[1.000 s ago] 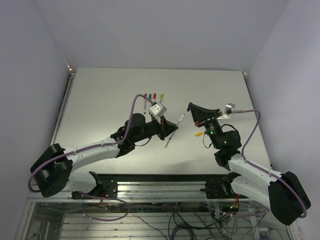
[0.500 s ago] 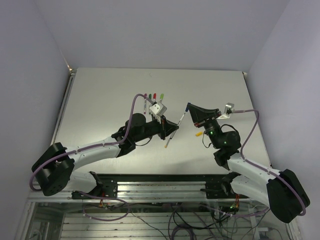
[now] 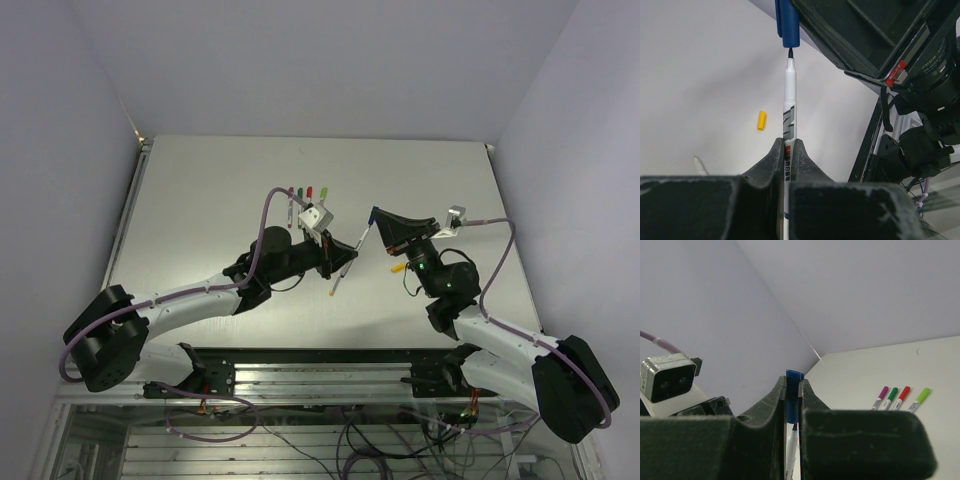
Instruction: Insert the pens into the pen caps
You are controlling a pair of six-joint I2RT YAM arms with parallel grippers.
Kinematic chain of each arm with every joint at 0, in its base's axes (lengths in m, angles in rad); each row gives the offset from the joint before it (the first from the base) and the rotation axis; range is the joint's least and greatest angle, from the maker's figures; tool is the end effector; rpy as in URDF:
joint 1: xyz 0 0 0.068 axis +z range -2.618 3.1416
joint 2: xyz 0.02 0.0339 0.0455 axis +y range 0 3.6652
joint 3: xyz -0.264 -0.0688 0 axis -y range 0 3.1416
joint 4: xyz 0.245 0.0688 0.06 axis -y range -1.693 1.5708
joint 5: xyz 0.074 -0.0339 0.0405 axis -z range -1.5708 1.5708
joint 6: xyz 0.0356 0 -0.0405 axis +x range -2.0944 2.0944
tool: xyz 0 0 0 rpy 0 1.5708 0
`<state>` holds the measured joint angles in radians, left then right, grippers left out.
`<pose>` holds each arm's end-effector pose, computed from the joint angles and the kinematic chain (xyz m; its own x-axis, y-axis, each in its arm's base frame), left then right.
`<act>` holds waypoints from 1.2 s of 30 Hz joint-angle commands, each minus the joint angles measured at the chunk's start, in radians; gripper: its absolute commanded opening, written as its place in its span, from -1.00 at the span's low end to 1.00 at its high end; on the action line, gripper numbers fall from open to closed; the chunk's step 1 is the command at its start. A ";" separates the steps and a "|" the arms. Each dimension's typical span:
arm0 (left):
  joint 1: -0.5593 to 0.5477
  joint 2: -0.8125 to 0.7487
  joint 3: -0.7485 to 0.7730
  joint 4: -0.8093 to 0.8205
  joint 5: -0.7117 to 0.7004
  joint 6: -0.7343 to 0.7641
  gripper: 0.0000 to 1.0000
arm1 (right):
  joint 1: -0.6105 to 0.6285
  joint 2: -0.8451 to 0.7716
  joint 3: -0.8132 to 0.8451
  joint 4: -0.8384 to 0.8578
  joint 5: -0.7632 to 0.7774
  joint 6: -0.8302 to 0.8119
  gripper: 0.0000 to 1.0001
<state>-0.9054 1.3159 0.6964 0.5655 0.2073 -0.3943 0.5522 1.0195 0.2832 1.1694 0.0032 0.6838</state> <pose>0.1772 -0.2377 0.2697 -0.3752 -0.1308 -0.9177 0.8151 0.4248 -0.3939 0.1729 0.1064 0.2643 -0.0528 0.7095 -0.7028 -0.6304 0.5221 0.5745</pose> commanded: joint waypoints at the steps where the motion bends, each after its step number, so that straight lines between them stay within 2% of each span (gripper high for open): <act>1: 0.002 -0.017 0.006 0.061 0.012 -0.003 -0.86 | 0.010 0.008 -0.012 0.029 -0.008 -0.009 -1.00; 27: 0.003 -0.006 0.014 0.148 -0.029 -0.039 -0.86 | 0.023 0.004 -0.048 0.021 -0.050 0.016 -1.00; 36: 0.004 0.027 0.036 0.247 0.004 -0.095 -0.86 | 0.028 0.115 -0.044 0.057 -0.145 0.047 -1.00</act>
<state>-0.9016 1.3403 0.6907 0.6525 0.1875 -0.4587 0.5701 1.0893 0.2516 1.2346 -0.0608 0.7197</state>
